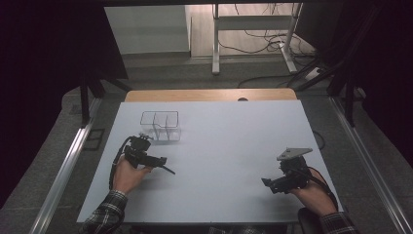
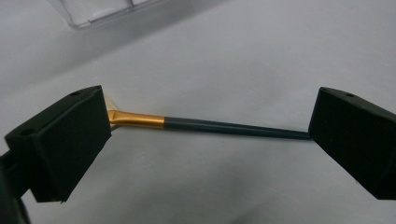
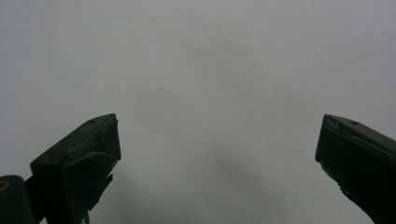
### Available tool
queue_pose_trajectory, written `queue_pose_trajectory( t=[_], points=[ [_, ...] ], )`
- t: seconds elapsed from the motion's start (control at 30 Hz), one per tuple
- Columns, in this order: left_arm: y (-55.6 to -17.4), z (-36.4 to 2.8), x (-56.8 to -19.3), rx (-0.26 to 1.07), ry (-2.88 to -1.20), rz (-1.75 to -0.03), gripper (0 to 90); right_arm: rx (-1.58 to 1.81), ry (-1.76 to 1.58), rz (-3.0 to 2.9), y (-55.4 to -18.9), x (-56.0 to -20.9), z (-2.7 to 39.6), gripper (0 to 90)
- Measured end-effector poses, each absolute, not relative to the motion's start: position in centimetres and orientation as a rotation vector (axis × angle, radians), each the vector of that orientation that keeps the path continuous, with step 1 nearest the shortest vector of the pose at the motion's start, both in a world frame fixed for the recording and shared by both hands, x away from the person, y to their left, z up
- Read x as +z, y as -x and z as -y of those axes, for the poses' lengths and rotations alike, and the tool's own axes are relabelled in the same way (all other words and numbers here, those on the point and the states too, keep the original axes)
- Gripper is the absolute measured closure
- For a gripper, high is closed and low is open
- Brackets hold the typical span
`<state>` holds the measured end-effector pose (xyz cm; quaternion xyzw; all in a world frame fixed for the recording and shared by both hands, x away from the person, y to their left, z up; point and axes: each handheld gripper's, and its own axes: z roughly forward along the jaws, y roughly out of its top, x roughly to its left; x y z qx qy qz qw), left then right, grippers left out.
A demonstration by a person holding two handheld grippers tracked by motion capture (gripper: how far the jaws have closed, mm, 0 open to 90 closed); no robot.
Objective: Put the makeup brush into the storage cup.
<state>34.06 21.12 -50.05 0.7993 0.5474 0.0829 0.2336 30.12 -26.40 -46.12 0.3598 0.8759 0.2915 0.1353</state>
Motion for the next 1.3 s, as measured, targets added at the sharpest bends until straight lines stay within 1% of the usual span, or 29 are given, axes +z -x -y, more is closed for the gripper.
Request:
queue_pose_trajectory(
  t=[0.27, 0.8, 0.87, 0.93, 0.97, 1.0, 1.03, 1.1, 1.13, 1.3],
  points=[
    [-34.5, -20.7, -51.0, 0.240, -2.216, -1.545, 0.0, 0.838, -1.037, -2.544, -30.1, -46.2, 26.3, 0.2],
    [-35.3, -20.0, -53.0, 0.222, -2.266, -1.645, 0.2, 0.828, -1.024, -2.557, -30.1, -46.2, 26.2, 0.6],
    [-35.2, -20.0, -52.8, 0.221, -2.259, -1.655, 5.4, 0.828, -1.022, -2.558, -30.1, -46.2, 26.2, 0.7],
    [-34.9, -20.4, -52.3, 0.225, -2.238, -1.679, 16.7, 0.827, -1.022, -2.558, -30.1, -46.2, 26.2, 0.7],
    [-34.7, -20.7, -52.0, 0.230, -2.237, -1.686, 26.0, 0.827, -1.021, -2.558, -30.0, -46.2, 26.2, 0.8],
    [-34.5, -20.9, -51.8, 0.236, -2.232, -1.692, 38.5, 0.827, -1.020, -2.558, -30.0, -46.2, 26.2, 0.8],
    [-34.4, -21.2, -51.7, 0.234, -2.230, -1.697, 52.8, 0.826, -1.019, -2.558, -30.0, -46.2, 26.2, 0.8],
    [-34.2, -21.7, -51.6, 0.213, -2.231, -1.703, 77.6, 0.826, -1.020, -2.558, -30.0, -46.2, 26.2, 0.9],
    [-34.3, -21.9, -51.6, 0.196, -2.221, -1.707, 83.3, 0.826, -1.019, -2.558, -30.0, -46.2, 26.2, 1.0],
    [-34.4, -21.8, -51.5, 0.196, -2.254, -1.682, 83.4, 0.822, -1.018, -2.557, -30.0, -46.2, 26.2, 1.0]
  ],
)
